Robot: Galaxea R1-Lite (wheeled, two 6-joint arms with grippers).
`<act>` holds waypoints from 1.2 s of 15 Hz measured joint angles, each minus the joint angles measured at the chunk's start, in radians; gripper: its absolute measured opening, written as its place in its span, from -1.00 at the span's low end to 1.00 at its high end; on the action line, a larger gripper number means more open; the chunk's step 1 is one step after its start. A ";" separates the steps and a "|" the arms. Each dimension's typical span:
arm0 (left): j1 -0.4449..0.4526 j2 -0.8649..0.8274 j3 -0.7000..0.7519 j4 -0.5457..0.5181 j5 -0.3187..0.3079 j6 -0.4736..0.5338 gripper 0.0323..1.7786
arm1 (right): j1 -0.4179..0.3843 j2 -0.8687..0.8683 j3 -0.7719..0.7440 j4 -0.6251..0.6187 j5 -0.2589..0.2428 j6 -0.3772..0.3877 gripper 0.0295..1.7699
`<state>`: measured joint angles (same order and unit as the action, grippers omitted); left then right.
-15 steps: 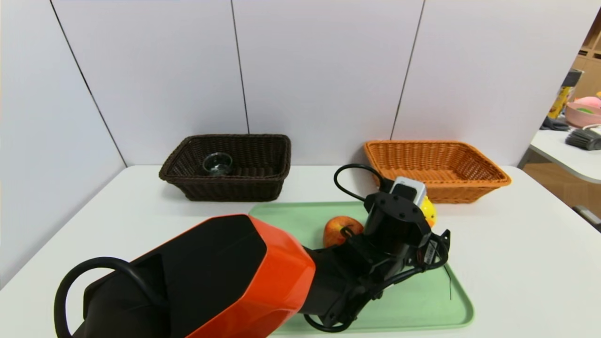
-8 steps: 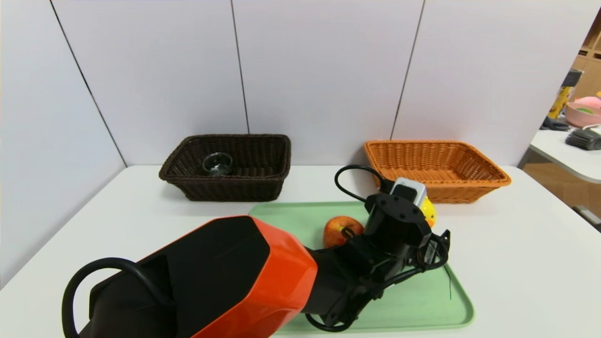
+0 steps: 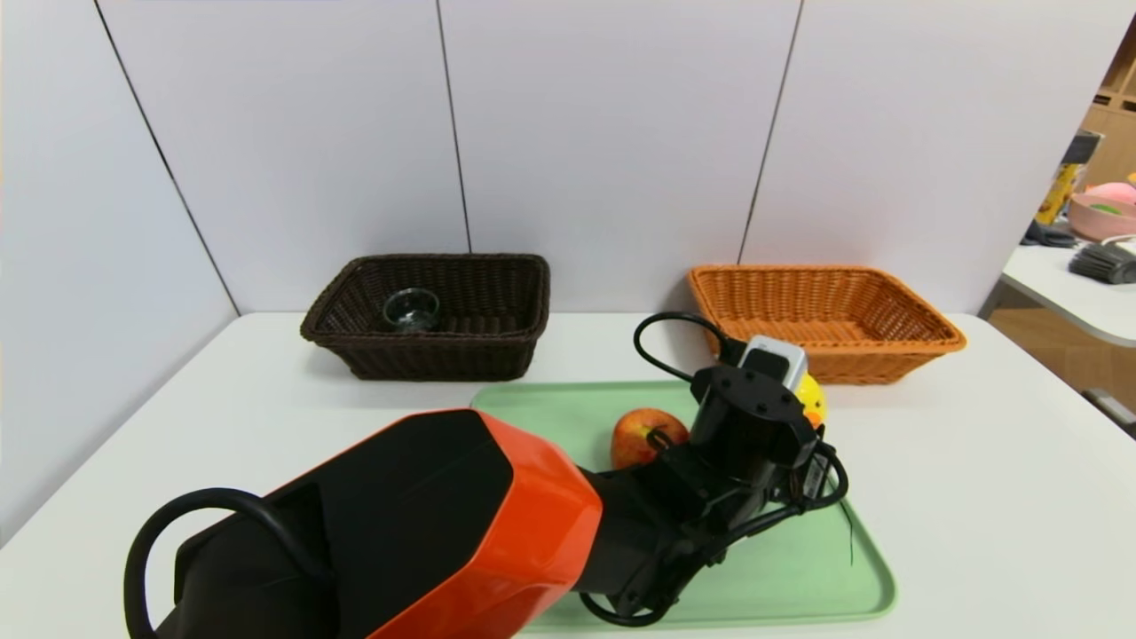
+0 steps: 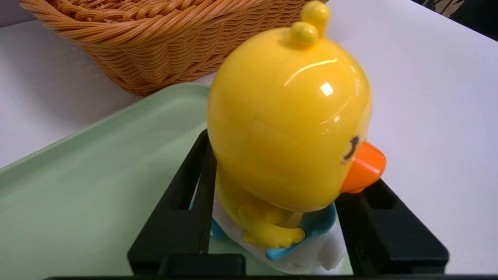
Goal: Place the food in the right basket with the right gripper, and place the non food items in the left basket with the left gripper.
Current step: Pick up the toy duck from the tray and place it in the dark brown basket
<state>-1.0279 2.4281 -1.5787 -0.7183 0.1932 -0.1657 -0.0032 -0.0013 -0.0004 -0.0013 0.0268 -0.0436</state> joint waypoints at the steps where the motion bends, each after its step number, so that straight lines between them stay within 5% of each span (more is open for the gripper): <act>1: 0.000 0.000 -0.002 0.000 0.000 0.000 -0.18 | 0.000 0.000 0.000 0.000 0.000 0.000 0.92; 2: 0.000 0.001 -0.003 0.001 0.001 0.000 -0.55 | 0.000 0.000 0.000 0.000 0.000 0.000 0.92; 3: 0.000 0.001 -0.004 0.000 0.001 0.000 -0.62 | 0.000 0.000 0.000 0.000 0.000 0.000 0.92; 18: -0.014 -0.109 0.063 0.011 -0.002 0.016 -0.62 | 0.000 0.000 0.000 0.000 0.000 0.000 0.92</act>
<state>-1.0419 2.3194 -1.5162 -0.7077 0.1913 -0.1496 -0.0032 -0.0013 -0.0009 -0.0013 0.0272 -0.0440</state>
